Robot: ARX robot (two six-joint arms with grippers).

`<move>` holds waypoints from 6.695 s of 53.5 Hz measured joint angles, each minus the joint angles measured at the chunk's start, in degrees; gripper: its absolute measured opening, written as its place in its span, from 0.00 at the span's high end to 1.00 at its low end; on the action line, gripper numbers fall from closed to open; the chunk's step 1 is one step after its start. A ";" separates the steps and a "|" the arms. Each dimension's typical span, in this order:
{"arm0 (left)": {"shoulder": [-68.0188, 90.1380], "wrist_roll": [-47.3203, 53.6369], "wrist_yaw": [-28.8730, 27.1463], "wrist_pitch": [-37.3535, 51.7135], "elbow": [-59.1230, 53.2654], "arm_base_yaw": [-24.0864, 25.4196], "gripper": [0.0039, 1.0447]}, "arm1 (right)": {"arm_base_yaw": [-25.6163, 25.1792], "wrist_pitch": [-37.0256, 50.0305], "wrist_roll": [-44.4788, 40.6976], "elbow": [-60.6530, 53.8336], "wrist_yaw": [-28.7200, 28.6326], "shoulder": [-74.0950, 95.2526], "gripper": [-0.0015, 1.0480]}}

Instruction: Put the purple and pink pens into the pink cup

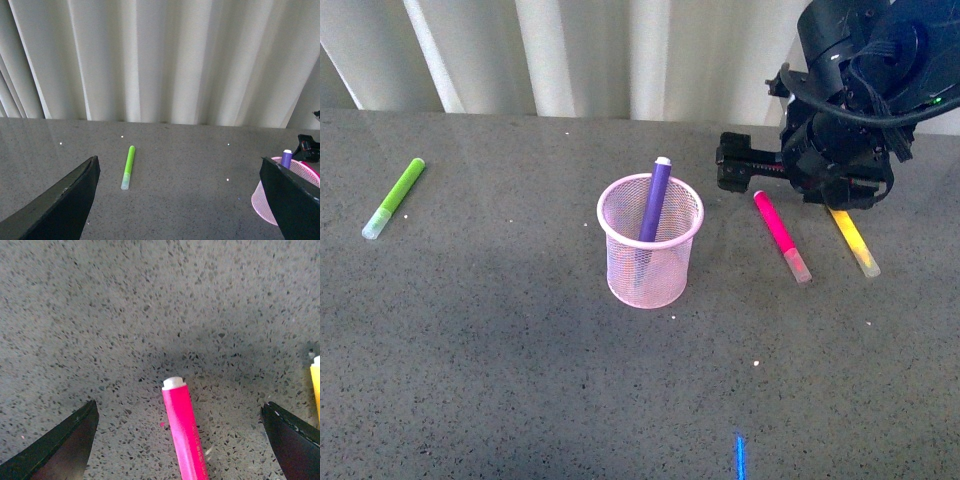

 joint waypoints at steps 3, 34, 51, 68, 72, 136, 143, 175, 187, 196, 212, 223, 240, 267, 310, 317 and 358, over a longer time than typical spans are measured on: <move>0.00 0.00 0.00 0.00 0.00 0.00 0.06 | 0.00 -0.02 0.17 -0.02 -0.17 0.46 0.07; 0.00 0.00 0.00 0.00 0.00 0.00 0.06 | -0.20 2.64 -0.11 0.02 1.29 2.93 0.44; 0.00 0.00 0.00 0.00 0.00 0.00 0.06 | -1.20 3.69 -0.11 -0.11 0.72 3.17 0.85; 0.00 0.00 0.00 0.00 0.00 0.00 0.06 | -2.25 12.07 2.05 -5.49 -3.50 1.01 0.89; 0.00 0.00 0.00 0.00 0.00 0.00 0.06 | -2.25 21.09 3.72 -10.45 -4.68 -1.86 0.89; 0.00 0.00 0.00 0.00 0.00 0.00 0.06 | 18.47 61.07 -5.09 -25.77 5.62 -12.96 0.89; 0.00 0.00 0.00 0.00 0.00 0.00 0.06 | 19.56 61.70 -5.11 -25.79 6.34 -11.76 0.89; 0.00 0.00 0.00 0.00 0.00 0.00 0.06 | 19.74 65.59 -5.11 -28.55 6.84 -9.77 0.89; 0.00 0.00 0.00 0.00 0.00 0.00 0.06 | 19.21 65.51 -4.68 -28.83 6.21 -9.77 0.61; 0.00 0.00 0.00 0.00 0.00 0.00 0.06 | 18.47 65.51 -4.63 -29.24 6.21 -9.77 0.28; 0.00 0.00 0.00 0.00 0.00 0.00 0.06 | 17.62 65.51 -4.57 -30.12 6.23 -10.69 0.07; 0.00 0.00 0.00 0.00 0.00 0.00 0.06 | 14.45 68.81 -8.00 -35.43 7.45 -21.68 0.07; 0.00 0.00 0.00 0.00 0.00 0.00 0.06 | -1.03 66.62 -14.16 -58.71 0.04 -58.84 0.07; -0.07 0.00 0.02 0.00 0.00 0.00 0.06 | -22.43 57.79 -16.11 -78.44 -10.45 -75.41 0.48; -0.02 0.00 0.00 0.00 0.00 0.00 0.06 | -13.07 28.76 -16.44 -81.37 -1.46 -109.53 0.97; -0.02 0.00 0.02 0.00 0.00 0.00 0.06 | -13.05 25.33 -16.44 -81.40 -1.46 -113.11 0.97; -0.02 0.00 0.00 0.00 0.00 0.00 0.06 | -13.05 7.54 -16.39 -81.37 -1.29 -129.55 0.97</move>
